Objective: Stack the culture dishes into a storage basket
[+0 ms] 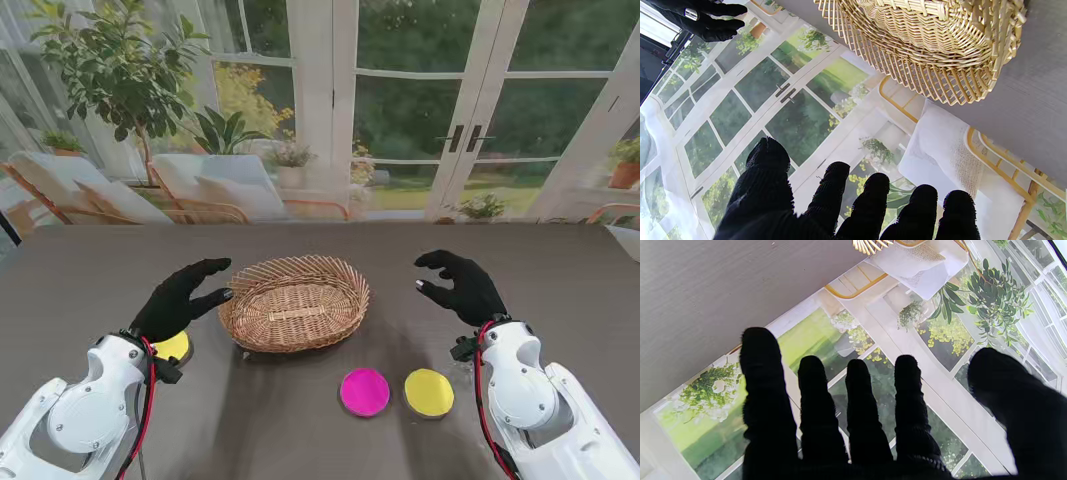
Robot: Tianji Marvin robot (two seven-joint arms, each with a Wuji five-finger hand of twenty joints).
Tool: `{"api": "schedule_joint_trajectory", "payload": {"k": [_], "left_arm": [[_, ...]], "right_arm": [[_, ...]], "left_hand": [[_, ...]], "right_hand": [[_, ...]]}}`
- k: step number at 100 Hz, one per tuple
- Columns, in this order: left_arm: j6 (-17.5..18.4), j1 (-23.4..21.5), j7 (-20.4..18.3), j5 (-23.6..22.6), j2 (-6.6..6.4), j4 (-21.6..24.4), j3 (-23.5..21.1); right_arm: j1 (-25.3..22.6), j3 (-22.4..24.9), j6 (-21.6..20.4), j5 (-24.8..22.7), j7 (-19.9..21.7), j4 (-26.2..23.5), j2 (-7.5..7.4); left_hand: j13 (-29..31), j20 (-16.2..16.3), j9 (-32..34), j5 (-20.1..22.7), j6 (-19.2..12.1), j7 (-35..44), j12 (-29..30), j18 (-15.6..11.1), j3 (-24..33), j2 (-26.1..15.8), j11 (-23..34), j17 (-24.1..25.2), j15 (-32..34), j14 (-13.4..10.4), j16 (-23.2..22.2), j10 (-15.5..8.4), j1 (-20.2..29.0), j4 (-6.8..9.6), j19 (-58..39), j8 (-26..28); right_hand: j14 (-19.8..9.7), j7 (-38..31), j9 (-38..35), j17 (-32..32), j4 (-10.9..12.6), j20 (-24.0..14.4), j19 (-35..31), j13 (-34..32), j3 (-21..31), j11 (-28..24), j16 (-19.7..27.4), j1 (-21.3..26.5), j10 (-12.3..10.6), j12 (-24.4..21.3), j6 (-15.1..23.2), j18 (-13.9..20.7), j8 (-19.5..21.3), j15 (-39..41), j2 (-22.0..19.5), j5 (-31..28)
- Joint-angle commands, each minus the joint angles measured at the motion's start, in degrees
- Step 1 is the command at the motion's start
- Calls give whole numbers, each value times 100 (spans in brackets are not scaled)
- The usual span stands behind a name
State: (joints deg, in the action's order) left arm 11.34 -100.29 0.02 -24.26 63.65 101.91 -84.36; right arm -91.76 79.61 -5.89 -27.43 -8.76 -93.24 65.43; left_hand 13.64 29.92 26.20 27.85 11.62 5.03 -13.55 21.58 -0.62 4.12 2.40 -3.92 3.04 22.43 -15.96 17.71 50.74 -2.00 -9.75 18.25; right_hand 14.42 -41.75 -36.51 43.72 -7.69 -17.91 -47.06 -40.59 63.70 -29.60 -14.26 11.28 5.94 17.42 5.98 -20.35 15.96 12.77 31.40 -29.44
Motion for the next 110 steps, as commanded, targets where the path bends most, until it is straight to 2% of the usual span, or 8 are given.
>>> {"api": "schedule_joint_trajectory", "payload": {"k": [1, 29, 51, 65, 86, 99, 106, 110], "left_arm": [[-27, -36, -110, -27, 13, 47, -15], [-80, -117, -127, -140, 1, 121, -57], [-154, -151, -137, -373, -17, 151, -132], [-384, -257, -527, -979, -125, 314, -356], [-675, -536, -1127, -1995, -273, 548, -734], [-802, -663, -1259, -2468, -308, 575, -880], [-874, -693, -1277, -2656, -318, 509, -924], [-919, -698, -1290, -2713, -322, 455, -934]], "right_arm": [[-13, -37, -16, -5, 66, 16, 16], [18, -96, -58, -7, 82, 54, 11], [40, -104, -84, 11, 63, 65, 17], [24, -80, -125, 24, 56, 60, 18], [-135, 45, -147, 75, 150, -141, 3], [-164, 65, -159, 110, 176, -161, 1], [-175, 69, -164, 140, 181, -168, 3], [-177, 68, -169, 146, 180, -167, 3]], "left_hand": [[-78, -21, -99, -76, 15, -39, 57, -133, 5, 75, -25, 128, -56, -62, 88, -55, -37, 161, 116, -42], [-26, -7, -88, -73, 21, -39, 49, -116, 2, 105, -23, 90, -35, -62, 74, -70, -29, 161, 87, -42], [46, 35, -144, -102, -16, -45, 50, -110, 0, 192, -37, 55, 5, -174, 29, -90, -27, 163, 39, -42], [87, 179, -250, -316, -76, -90, 14, -115, 3, 339, -25, -7, 75, -286, -87, -144, -109, 172, -93, -38], [-7, 430, -658, -858, -129, -153, -119, -214, 28, 553, -22, 3, 157, -490, -284, -235, -273, 187, -223, 58], [-24, 696, -1039, -1170, -280, -203, -190, -259, 25, 642, -70, -44, 240, -629, -459, -337, -417, 187, -362, 146], [-16, 760, -1153, -1252, -338, -224, -191, -257, 17, 697, -94, -91, 270, -637, -507, -375, -459, 188, -406, 160], [-13, 909, -1249, -1345, -374, -249, -185, -254, 40, 747, -111, -117, 324, -642, -615, -371, -497, 197, -482, 188]], "right_hand": [[-14, 77, -41, -2592, 105, 42, 124, 189, -146, 99, 42, 5, -160, -93, 119, 41, -56, -63, 37, -59], [-10, 75, -40, -2591, 100, -4, 175, 190, -145, 104, 32, -2, -138, -92, 121, 34, -50, -58, 52, -66], [-9, 77, -43, -2599, 101, -34, 205, 175, -146, 105, 25, 6, -120, -92, 125, 13, -47, -48, 45, -74], [0, 93, -46, -2597, 101, -52, 228, 156, -149, 114, 17, 7, -85, -96, 124, -4, -50, -36, 50, -72], [5, 101, -44, -2596, 101, -80, 260, 136, -158, 116, 1, 7, -54, -96, 121, -18, -47, -18, 49, -74], [12, 105, -44, -2590, 102, -97, 276, 120, -158, 115, -10, 14, -43, -95, 121, -25, -44, -4, 52, -74], [14, 106, -31, -2594, 103, -105, 287, 125, -155, 118, -13, 16, -21, -96, 109, -27, -42, -3, 51, -76], [18, 106, -37, -2589, 103, -112, 291, 123, -155, 114, -17, 17, -29, -94, 121, -28, -41, 1, 53, -78]]}}
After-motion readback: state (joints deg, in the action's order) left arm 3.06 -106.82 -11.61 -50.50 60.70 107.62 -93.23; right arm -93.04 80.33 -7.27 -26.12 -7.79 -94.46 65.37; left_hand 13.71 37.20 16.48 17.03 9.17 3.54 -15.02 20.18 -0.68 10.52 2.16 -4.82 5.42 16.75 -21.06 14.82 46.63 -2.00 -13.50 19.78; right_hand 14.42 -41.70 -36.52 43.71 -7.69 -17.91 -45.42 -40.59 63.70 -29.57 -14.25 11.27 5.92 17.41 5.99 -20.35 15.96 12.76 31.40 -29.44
